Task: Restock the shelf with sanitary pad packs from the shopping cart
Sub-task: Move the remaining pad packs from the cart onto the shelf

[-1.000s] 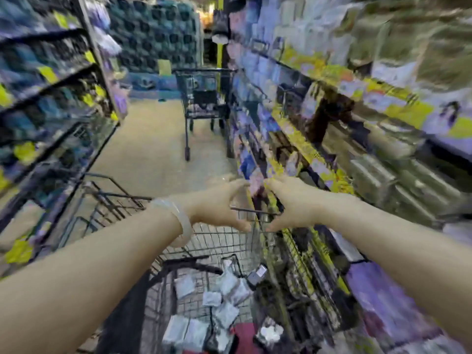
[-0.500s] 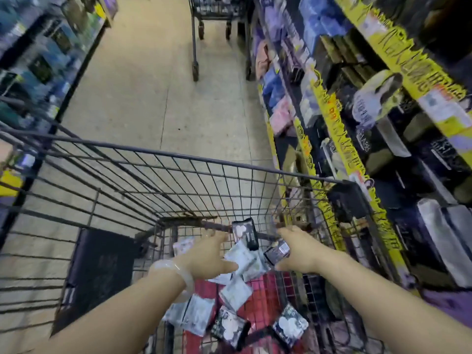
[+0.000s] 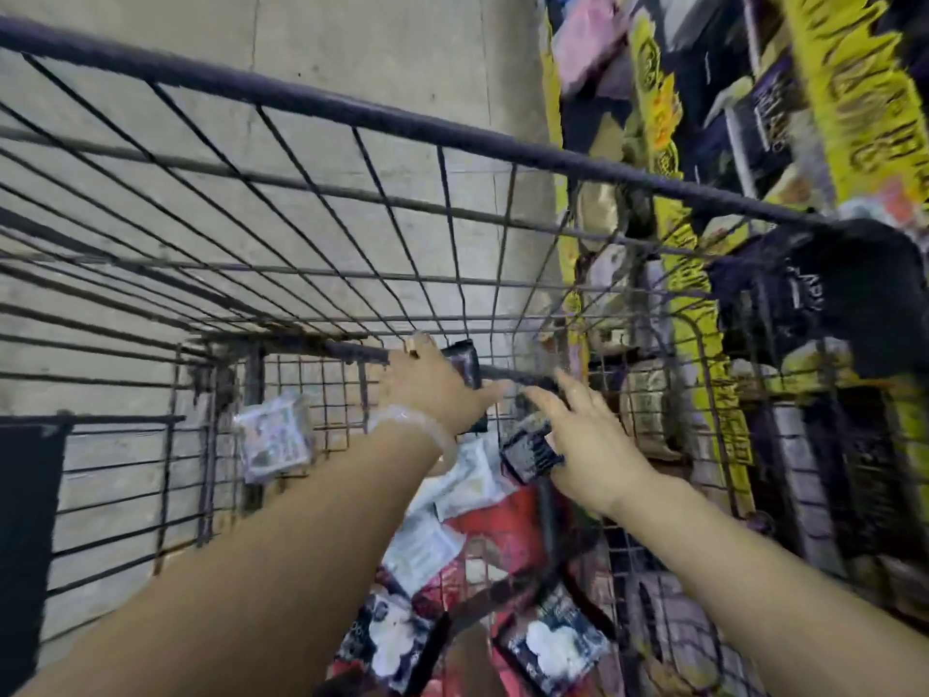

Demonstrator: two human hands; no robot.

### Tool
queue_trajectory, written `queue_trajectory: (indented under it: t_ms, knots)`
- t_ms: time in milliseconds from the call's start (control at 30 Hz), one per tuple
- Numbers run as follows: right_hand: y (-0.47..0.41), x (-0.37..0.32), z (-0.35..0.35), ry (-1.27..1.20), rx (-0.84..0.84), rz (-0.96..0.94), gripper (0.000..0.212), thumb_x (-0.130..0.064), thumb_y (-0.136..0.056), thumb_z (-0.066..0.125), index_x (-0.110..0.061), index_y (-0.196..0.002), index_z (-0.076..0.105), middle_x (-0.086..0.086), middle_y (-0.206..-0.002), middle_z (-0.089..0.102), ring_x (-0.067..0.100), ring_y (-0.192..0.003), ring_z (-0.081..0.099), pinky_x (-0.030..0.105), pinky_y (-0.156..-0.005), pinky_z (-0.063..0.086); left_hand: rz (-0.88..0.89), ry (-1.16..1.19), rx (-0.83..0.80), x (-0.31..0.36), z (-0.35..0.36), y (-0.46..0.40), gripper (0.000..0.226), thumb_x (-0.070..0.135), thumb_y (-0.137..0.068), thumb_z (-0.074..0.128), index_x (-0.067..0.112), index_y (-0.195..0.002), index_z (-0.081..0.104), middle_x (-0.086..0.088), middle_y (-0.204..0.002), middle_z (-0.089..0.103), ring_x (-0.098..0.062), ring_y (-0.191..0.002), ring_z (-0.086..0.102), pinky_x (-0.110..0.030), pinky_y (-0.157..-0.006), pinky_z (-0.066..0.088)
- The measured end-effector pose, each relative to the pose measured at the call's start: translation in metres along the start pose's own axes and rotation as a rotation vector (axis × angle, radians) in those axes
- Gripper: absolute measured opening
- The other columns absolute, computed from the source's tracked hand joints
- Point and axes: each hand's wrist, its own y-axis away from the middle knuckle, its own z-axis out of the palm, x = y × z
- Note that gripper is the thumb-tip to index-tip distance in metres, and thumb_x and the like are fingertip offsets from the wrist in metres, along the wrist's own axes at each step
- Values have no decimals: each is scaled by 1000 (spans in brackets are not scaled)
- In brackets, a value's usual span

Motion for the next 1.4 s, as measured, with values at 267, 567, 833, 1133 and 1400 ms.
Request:
queue_trajectory:
  t_ms: [267,567,833,1133,1400]
  knots:
    - [-10,27,18,-56,83,-93,64,-1,-79,61,-21,-135,38,5,-143,25,28,-130,28,38,-105,34,-3,155,125,5,22,-15,106,33,-71,79,9,-147,9,-21,-133,37,-38,-117,48,-42,-93,44]
    - [-1,26,-12,-726,79,87,41,-23,-75,77,-21,-108,52,-3,-101,56,14,-93,54,18,-71,40,21,1103,-164,-27,-7,2,61,-8,-71,76,10,-113,35,-6,-91,54,-15,-74,61,-17,-55,54]
    - [20,-1,-29,-1150,-173,82,66,-53,-57,73,-29,-116,55,-10,-115,63,7,-99,63,35,-95,50,-125,1476,-516,-57,-30,21,22,19,-49,57,11,-70,56,-6,-69,47,-23,-62,46,-30,-63,40]
    - [19,-24,-21,-1304,-196,96,86,-51,-56,68,-16,-132,48,6,-132,56,14,-93,67,37,-85,55,-114,1394,-534,-88,-31,29,23,1,-78,58,9,-59,69,-7,-60,65,-19,-54,63,-27,-58,55]
    - [30,-22,-21,-1287,-99,145,83,-55,-55,70,-20,-128,51,-3,-128,57,14,-114,58,35,-85,55,-67,1346,-526,-104,-34,42,16,3,-65,59,8,-79,53,-3,-62,63,-16,-54,60,-26,-59,48]
